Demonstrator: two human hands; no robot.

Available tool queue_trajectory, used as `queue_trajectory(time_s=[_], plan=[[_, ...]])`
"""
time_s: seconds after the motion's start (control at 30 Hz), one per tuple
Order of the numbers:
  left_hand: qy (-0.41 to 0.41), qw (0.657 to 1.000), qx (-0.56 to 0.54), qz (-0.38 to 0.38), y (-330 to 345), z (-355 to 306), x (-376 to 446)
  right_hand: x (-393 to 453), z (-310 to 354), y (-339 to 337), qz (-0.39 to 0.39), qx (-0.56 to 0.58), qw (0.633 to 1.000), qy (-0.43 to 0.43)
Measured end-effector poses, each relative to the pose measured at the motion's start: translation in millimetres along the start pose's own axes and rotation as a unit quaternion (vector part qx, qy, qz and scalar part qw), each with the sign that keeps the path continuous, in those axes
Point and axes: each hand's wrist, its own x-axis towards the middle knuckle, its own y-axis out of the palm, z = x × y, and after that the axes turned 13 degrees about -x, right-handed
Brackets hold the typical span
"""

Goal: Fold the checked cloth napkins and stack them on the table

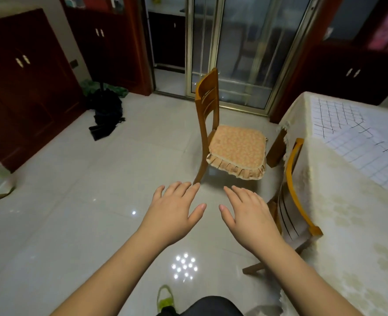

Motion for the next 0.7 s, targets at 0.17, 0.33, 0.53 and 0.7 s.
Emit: queue_trajectory(time_s=[0.17,0.33,0.53,0.7], plan=[[0.010,1.000,-0.001,-0.004,-33.6,50.8,38.2,55.8,36.8,-12.7,0.000,-0.002,1.000,0.013],[-0.001,1.000,-0.010,-0.012,-57.5,99.5,72.6,111.4,60.2,-25.2,-0.002,-0.007,1.000,0.009],[-0.020,1.000,-0.017,-0.015,-73.5,141.8,131.4,187.3,71.4,-28.3,-0.009,-0.009,1.000,-0.007],[-0.031,0.999,-0.019,-0.018,-83.1,168.4,208.9,271.7,67.5,-30.0,-0.023,0.007,1.000,-0.020]])
